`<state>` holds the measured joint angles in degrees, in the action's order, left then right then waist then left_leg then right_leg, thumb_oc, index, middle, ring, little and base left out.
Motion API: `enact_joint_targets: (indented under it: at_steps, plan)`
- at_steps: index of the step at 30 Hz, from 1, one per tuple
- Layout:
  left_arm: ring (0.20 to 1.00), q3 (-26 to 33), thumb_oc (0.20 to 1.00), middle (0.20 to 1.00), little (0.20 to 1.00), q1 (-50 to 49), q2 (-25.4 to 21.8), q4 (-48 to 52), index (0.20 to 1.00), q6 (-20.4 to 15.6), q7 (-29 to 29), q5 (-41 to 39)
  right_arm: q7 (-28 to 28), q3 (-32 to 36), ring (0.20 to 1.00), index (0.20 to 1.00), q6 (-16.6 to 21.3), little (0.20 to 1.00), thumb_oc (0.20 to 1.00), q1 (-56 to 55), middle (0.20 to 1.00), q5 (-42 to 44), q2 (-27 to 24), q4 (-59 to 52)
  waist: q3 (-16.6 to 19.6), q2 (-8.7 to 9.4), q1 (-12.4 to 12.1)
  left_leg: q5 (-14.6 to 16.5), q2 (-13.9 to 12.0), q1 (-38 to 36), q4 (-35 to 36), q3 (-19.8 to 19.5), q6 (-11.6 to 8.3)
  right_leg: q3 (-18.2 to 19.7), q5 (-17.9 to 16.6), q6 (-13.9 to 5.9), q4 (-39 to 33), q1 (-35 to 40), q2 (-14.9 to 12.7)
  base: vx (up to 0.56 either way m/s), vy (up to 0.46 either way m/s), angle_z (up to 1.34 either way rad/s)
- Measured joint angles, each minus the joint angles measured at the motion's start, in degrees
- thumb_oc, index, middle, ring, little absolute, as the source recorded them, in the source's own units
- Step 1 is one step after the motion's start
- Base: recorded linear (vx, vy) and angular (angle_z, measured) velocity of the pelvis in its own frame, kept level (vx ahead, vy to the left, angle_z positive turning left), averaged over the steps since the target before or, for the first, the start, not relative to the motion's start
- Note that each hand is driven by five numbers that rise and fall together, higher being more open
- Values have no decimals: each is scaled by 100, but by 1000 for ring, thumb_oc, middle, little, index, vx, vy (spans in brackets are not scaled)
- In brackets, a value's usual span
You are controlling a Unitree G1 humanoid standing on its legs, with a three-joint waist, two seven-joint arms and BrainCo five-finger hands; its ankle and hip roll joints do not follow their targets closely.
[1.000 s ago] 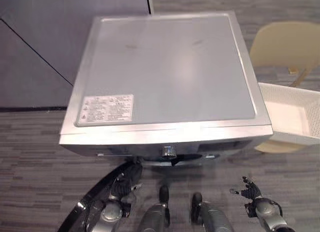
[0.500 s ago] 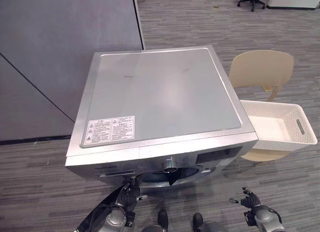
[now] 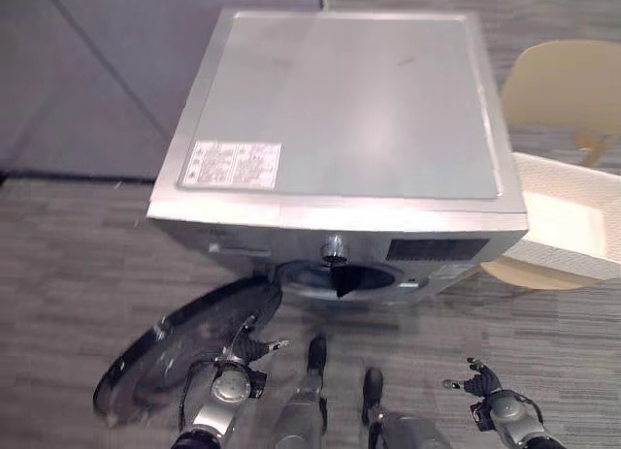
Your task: Grab the laundry basket,head to the washer,open it,put in the laundry and shut it.
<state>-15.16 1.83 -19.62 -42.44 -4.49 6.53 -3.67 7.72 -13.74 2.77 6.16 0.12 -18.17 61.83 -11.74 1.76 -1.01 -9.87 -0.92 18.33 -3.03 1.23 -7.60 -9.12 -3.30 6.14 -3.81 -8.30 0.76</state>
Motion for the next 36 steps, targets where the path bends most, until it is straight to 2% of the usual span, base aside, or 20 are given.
enact_joint_targets:
  at_steps: [1, 2, 5, 7, 8, 9, 13, 17, 18, 23, 24, 27, 30, 31, 34, 36]
  plan:
    - [1000, 4, 1000, 1000, 1000, -40, 10, -75, 1000, 2, -13, 1, 2, 16, 1000, 1000, -5, 1000, 1000, 15, 1000, -3, 1, 25, -15, 20, 77, 331, 103, -198, -104, 23, 131, -4, -14, -39, -71, 59, -61, 53, 29, 23]
    - [1000, 14, 1000, 1000, 1000, -111, 20, -84, 1000, 0, -14, 2, 1, 45, 1000, 1000, -6, 1000, 1000, 39, 1000, -3, 4, 88, -18, -19, 108, 482, 131, -454, -16, -3, 174, 22, 18, -85, -71, 93, -61, 65, 21, 13]
    - [1000, 43, 1000, 1000, 1000, -150, 116, -95, 1000, 2, -16, 5, -2, 164, 1000, 1000, -8, 1000, 1000, 40, 1000, -5, -48, 134, -3, -228, 293, 584, 61, -1481, 829, -15, 309, -44, 10, -170, -73, 241, 115, 88, 32, 10]
    - [1000, 43, 1000, 1000, 1000, -75, 118, -41, 1000, -1, -12, 5, 5, 216, 1000, 1000, -6, 1000, 1000, 1, 1000, -5, -67, 152, -3, -240, 282, 821, -32, -1591, 823, 37, 561, -84, -10, -196, -76, 292, 224, 67, 35, 5]
    - [1000, 41, 1000, 1000, 1000, -22, 115, -17, 1000, -4, -13, 6, 9, 222, 1000, 1000, -6, 1000, 1000, 15, 1000, -5, -76, 148, -5, -227, 261, 868, -40, -1596, 805, 32, 623, -81, -31, -224, -76, 287, 238, 58, 28, -6]
    - [1000, 31, 1000, 1000, 1000, 44, 139, -17, 1000, -3, -12, 11, 18, 227, 1000, 1000, -5, 1000, 1000, 18, 1000, -6, -87, 164, 15, -187, 256, 852, -7, -1624, 790, 39, 647, -56, -75, -287, -76, 283, 209, 54, 26, -8]
    - [1000, 37, 1000, 1000, 1000, -107, 118, 24, 1000, 5, 38, 41, 16, 210, 1000, 1000, -7, 1000, 1000, -73, 1000, -8, -80, 196, 133, -213, 250, 885, 53, -1745, 808, 128, 700, 42, -119, -353, -77, 368, 152, 46, 16, -12]
    - [1000, 31, 1000, 1000, 1000, -494, -279, 1265, 1000, 14, 47, 283, 14, 211, 1000, 1000, -7, 1000, 1000, -291, 1000, -9, -90, 167, 293, -194, 220, 855, 60, -1750, 795, 131, 740, 30, -131, -365, -77, 381, 144, 42, 4, 2]
    - [1000, 109, 1000, 1000, 1000, -608, -604, 2104, 1000, -12, 52, 490, 15, 225, 1000, 1000, -3, 1000, 1000, -391, 1000, -13, -95, 82, 312, -198, 197, 831, 52, -1778, 811, 123, 742, 13, -130, -365, -77, 454, 147, 30, 1, 5]
    - [1000, 482, 1000, 1000, 1000, -523, -1039, 2634, 1000, -162, 175, 742, -15, 225, 1000, 1000, 10, 1000, 1000, -496, 1000, -26, -104, -30, 503, -290, 195, 852, 44, -1789, 825, 107, 716, 2, -129, -366, -78, 470, 154, 36, 0, 1]
    - [1000, 799, 1000, 1000, 1000, -438, -1064, 2515, 1000, -200, 345, 860, -27, 220, 1000, 1000, 10, 1000, 1000, -499, 1000, -85, -110, -33, 522, -304, 185, 847, 40, -1792, 824, 97, 714, -7, -129, -366, -79, 475, 159, 39, 7, 4]
    - [1000, 998, 1000, 1000, 1000, -355, -1179, 2187, 1000, -192, 522, 901, -37, 203, 1000, 1000, 9, 1000, 1000, -510, 1000, -242, -115, -36, 525, -308, 183, 837, 31, -1802, 824, 92, 711, -19, -130, -366, -79, 487, 165, 49, 16, 2]
    - [1000, 1004, 1000, 1000, 1000, -76, -1183, 1270, 1000, -123, 681, 915, -44, 191, 1000, 1000, 6, 1000, 1000, -500, 1000, -254, -140, -32, 538, -318, 185, 839, 27, -1861, 823, 93, 706, -19, -129, -366, -81, 541, 170, 47, 25, 0]
    - [1000, 978, 1000, 1000, 1000, 97, -1183, 643, 1000, -32, 719, 951, -46, 180, 1000, 1000, 6, 1000, 1000, -479, 1000, -259, -156, -29, 569, -309, 211, 854, 26, -1863, 823, 96, 685, -14, -129, -365, -83, 540, 170, 52, 39, -1]
    - [1000, 824, 1000, 1000, 1000, 242, -1185, -99, 1000, 18, 709, 950, -50, 139, 1000, 1000, -6, 1000, 1000, -432, 1000, -412, -233, -3, 576, -299, 226, 854, 36, -1873, 806, 109, 688, 12, -131, -367, -83, 530, 168, 20, 31, -4]
    - [1000, 783, 1000, 1000, 1000, 246, -1187, -238, 1000, 76, 702, 948, -51, 89, 1000, 1000, -5, 1000, 1000, -425, 1000, -452, -278, -6, 587, -281, 220, 839, 38, -1872, 796, 115, 715, 29, -132, -369, -81, 511, 168, -57, 41, -5]
